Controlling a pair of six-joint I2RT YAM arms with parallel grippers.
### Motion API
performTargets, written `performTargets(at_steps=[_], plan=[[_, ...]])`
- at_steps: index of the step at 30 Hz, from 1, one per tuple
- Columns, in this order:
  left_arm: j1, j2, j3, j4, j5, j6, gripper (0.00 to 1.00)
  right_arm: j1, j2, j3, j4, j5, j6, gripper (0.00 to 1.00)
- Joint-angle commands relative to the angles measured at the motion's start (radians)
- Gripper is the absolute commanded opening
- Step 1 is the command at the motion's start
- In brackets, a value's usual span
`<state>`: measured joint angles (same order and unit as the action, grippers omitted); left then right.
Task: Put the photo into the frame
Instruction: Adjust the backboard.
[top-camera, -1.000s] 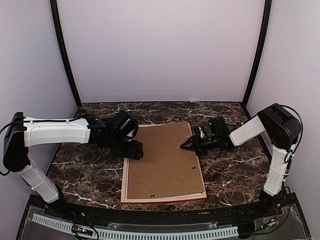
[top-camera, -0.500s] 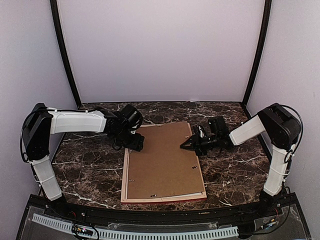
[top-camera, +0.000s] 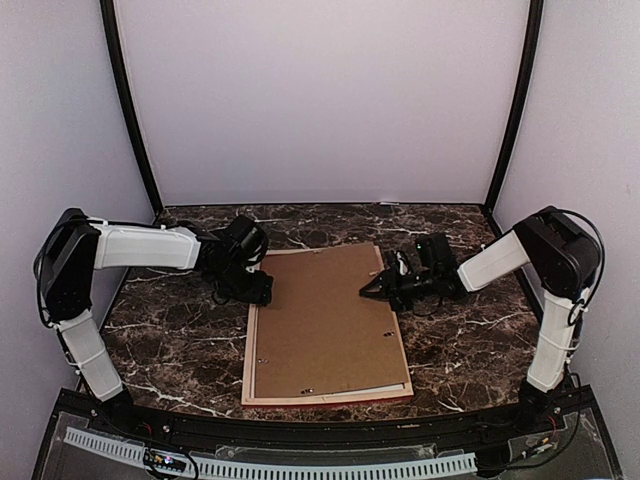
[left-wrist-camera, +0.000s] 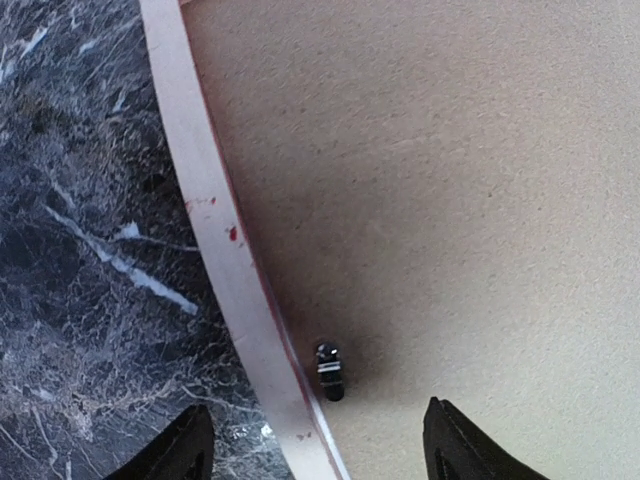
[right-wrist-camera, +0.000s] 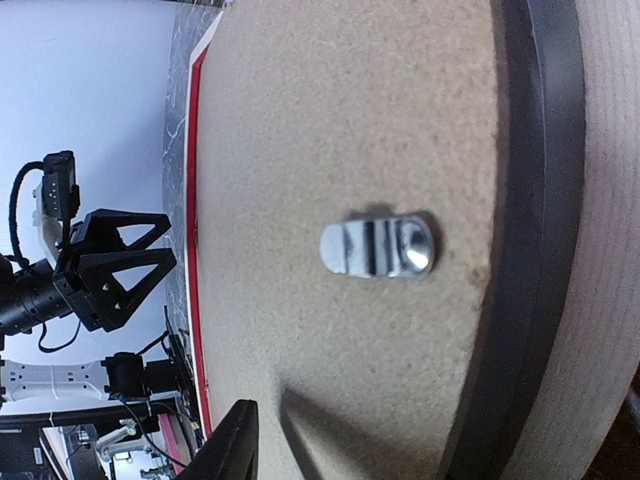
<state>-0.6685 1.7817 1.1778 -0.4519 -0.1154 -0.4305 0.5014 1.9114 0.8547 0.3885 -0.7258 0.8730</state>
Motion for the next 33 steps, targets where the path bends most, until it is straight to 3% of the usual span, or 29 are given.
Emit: performTargets(at_steps=[1, 16, 25, 33], plan=[[0.026, -0.068, -0.081, 0.044, 0.072, -0.041, 0.75, 0.021, 0.009, 0.002, 0.067, 0.018, 0.004, 0.37], [0.027, -0.1, -0.207, 0.182, 0.24, -0.123, 0.74, 0.055, -0.011, -0.002, 0.023, 0.112, -0.016, 0.39], [0.027, -0.121, -0.265, 0.269, 0.321, -0.168, 0.74, 0.104, -0.038, 0.019, -0.076, 0.222, -0.049, 0.48], [0.027, -0.153, -0.279, 0.284, 0.312, -0.181, 0.73, 0.144, -0.071, 0.029, -0.158, 0.335, -0.055, 0.54]])
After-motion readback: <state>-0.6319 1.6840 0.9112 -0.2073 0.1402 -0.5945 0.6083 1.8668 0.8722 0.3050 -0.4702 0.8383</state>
